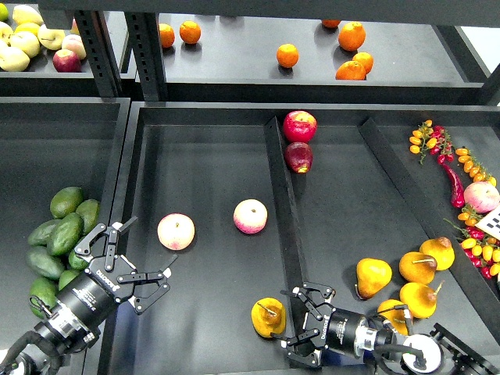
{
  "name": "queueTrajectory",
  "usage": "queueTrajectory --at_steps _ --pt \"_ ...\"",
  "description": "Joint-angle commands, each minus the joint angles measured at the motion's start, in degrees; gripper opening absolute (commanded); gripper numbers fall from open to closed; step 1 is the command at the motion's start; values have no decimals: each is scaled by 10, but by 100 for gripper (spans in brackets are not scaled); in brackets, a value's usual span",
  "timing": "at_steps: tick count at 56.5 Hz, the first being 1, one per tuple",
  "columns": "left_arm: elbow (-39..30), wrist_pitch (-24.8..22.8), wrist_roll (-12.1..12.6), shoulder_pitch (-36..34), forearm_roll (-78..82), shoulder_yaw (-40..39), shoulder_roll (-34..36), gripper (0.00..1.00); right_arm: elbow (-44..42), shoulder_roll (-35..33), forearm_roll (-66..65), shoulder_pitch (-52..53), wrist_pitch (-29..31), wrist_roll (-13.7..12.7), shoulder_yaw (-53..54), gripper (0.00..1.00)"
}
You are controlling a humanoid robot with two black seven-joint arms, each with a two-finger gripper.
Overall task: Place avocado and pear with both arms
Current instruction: 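Reach the right gripper to the yellow pear in the middle bin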
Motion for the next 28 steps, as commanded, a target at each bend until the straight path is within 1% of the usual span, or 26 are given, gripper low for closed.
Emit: queueTrajectory --at_steps 1,4,10,13,21,28 --pt "0 0 0 1 0 0 0 99 -6 5 1 -1 0 0 2 60" --pt "0 0 0 1 0 0 0 99 -6 6 1 -1 0 0 2 56" --pt "0 0 0 1 0 0 0 99 -7 7 4 -1 0 0 2 44" --pt "0 0 0 1 0 0 0 99 -8 10 5 0 0 0 3 41" --pt "0 0 0 1 0 -1 0 99 -12 12 6 -1 0 0 4 32" --pt "0 0 0 2 0 -1 0 99 -13 13 7 -1 0 0 4 27"
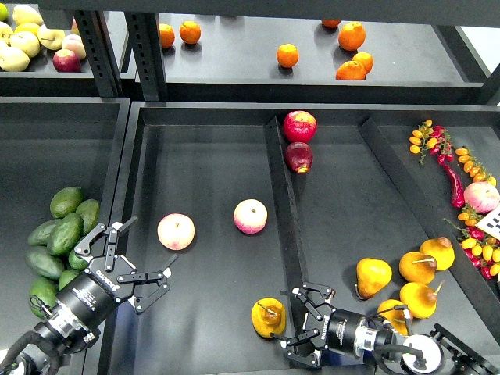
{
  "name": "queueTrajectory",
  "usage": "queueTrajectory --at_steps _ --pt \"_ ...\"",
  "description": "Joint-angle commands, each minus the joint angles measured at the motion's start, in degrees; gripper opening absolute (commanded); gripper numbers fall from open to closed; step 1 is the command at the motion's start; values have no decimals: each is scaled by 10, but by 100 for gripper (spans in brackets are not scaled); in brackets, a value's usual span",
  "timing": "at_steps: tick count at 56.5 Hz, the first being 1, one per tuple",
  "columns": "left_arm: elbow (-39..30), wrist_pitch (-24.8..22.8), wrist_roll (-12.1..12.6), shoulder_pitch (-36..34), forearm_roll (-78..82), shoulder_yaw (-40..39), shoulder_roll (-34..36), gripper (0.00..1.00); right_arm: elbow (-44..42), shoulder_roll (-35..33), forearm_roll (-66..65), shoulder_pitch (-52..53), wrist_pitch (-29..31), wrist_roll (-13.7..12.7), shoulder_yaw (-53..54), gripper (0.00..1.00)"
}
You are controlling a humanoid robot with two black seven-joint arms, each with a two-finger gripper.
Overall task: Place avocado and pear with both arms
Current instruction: 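Reach the right gripper to the yellow pear in the middle bin, then grasp the yellow pear and lift it with the right gripper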
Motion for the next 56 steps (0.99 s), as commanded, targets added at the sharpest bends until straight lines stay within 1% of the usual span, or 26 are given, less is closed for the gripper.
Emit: queueTrajectory --at_steps 1,21,27,41,56 --pt "0 0 0 1 0 0 0 99 -1 2 2 0 0 0 0 27" --pt "0 0 0 2 1 0 0 99 -3 4 22 -4 0 0 15 16" --pt "0 0 0 2 1 0 0 99 0 4 38 -4 0 0 16 15" --pt "0 0 0 3 1 0 0 99 7 -1 57 -1 0 0 17 13" --pt "0 0 0 3 1 0 0 99 37 -9 79 11 0 0 26 13"
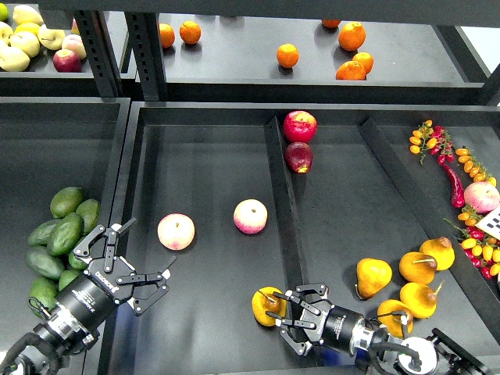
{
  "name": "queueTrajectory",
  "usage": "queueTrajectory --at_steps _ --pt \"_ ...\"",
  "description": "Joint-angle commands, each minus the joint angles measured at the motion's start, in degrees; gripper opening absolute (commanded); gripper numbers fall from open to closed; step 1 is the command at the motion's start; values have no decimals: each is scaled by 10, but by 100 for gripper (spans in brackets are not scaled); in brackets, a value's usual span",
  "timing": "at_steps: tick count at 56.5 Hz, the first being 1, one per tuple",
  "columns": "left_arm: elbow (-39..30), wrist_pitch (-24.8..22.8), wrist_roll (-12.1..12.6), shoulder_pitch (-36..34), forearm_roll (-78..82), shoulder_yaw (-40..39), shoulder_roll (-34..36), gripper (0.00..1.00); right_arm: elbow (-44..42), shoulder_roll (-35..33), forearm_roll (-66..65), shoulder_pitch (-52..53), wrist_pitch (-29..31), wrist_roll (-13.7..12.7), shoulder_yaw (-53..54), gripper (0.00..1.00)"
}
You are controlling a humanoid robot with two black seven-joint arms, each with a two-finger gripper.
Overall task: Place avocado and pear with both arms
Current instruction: 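Grasp the yellow pear and lift it with the right gripper, then lower the pear into the pear bin and open the right gripper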
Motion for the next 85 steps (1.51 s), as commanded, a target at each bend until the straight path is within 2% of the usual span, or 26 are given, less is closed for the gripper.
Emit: queueTrajectory --at_steps 1,12,22,42,51,66,85 --pt "0 0 0 0 0 0 0 99 14 -7 11 11 0 0 3 13" --pt "0 0 0 0 0 0 0 99 17 -41 45 41 0 0 26 13" --pt "0 0 0 -1 0 0 0 99 21 -125 116 75 0 0 27 13" --pt "1 0 0 0 0 1 0 99 44 -221 172 72 0 0 18 13" --pt "0 0 0 0 0 0 0 99 43 -223 168 30 0 0 16 13" --pt "0 0 0 1 -1 0 0 99 33 -186 133 -26 0 0 16 13" --pt "0 0 0 4 -1 0 0 99 7 -160 115 -35 0 0 16 14"
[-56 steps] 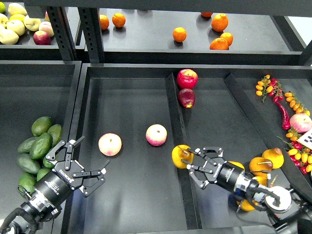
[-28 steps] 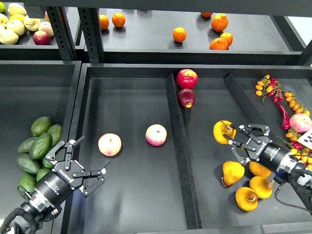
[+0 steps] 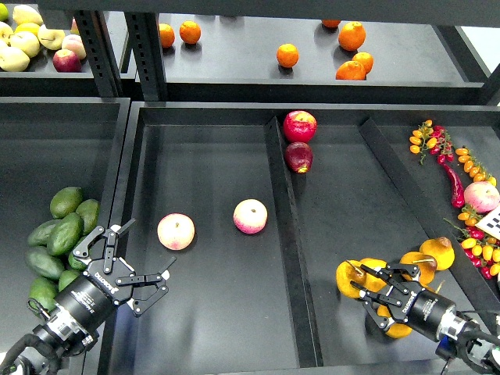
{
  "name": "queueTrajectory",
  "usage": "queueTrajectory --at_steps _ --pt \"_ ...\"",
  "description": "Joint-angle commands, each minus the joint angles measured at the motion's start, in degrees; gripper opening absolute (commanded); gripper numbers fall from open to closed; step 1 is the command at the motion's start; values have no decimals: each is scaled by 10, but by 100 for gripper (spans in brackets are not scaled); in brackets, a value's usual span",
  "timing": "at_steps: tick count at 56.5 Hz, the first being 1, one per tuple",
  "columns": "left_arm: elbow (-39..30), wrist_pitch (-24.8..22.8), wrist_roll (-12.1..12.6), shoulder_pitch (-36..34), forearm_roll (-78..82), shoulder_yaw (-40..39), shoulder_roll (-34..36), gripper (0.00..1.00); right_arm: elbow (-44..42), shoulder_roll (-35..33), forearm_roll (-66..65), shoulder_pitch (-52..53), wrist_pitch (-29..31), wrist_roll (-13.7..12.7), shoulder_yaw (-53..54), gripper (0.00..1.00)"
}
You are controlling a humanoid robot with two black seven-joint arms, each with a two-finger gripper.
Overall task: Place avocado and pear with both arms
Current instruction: 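Lower the pear into the pear bin and open the right gripper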
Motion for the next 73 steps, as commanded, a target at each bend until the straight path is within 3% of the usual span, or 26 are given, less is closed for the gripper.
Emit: queueTrajectory --at_steps 1,20,33,50,63,73 --pt "0 0 0 0 0 0 0 99 -5 6 -5 -5 0 0 0 15" --pt "0 0 0 0 0 0 0 99 -13 16 -6 -7 0 0 0 20" --pt "0 0 0 0 0 0 0 99 -13 16 -6 -7 0 0 1 45" --pt "0 0 0 1 0 0 0 99 -12 16 -5 -7 0 0 4 56" --pt "0 0 0 1 0 -1 0 99 0 16 2 6 0 0 17 85" --pt "0 0 0 0 0 -6 0 99 30 18 13 9 0 0 82 90"
